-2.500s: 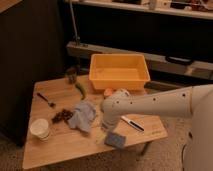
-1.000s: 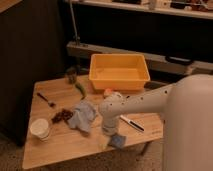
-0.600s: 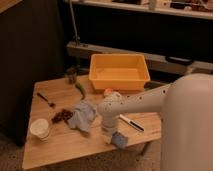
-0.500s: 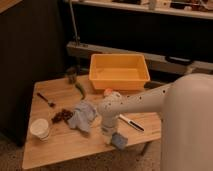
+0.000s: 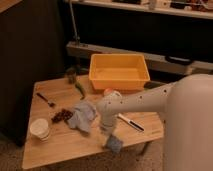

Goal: Place sponge in paper cup

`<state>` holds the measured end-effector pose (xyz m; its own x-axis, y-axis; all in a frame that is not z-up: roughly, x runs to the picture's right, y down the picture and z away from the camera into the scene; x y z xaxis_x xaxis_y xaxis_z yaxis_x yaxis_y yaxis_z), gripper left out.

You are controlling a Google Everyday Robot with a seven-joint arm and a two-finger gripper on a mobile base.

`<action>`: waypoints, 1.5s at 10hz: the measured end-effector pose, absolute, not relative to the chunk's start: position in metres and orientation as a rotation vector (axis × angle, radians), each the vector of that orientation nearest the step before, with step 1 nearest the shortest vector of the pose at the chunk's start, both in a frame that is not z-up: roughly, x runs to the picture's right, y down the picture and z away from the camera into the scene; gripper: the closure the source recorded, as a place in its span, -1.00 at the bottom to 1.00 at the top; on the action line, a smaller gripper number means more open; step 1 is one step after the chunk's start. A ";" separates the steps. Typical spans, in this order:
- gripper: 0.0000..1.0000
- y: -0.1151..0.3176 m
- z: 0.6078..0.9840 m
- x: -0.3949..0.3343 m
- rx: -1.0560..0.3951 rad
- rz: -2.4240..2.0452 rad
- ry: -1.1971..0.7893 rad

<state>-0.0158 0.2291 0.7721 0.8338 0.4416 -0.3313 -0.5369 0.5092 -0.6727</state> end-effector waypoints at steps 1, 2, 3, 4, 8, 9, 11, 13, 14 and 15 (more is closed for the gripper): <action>1.00 0.208 0.770 -0.035 -0.839 0.597 0.079; 1.00 0.193 0.771 -0.054 -0.827 0.599 0.044; 1.00 0.168 0.774 -0.081 -0.809 0.601 -0.005; 1.00 0.148 0.776 -0.102 -0.793 0.605 -0.044; 1.00 0.056 0.771 -0.179 -0.729 0.606 -0.202; 1.00 0.027 0.764 -0.203 -0.710 0.597 -0.246; 1.00 -0.016 0.750 -0.242 -0.704 0.587 -0.321; 1.00 -0.059 0.737 -0.295 -0.729 0.588 -0.445; 1.00 -0.066 0.731 -0.312 -0.742 0.588 -0.488; 1.00 -0.069 0.724 -0.331 -0.763 0.584 -0.532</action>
<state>-0.3312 -0.0695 0.7241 0.7178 0.6571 0.2301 -0.2900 0.5826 -0.7592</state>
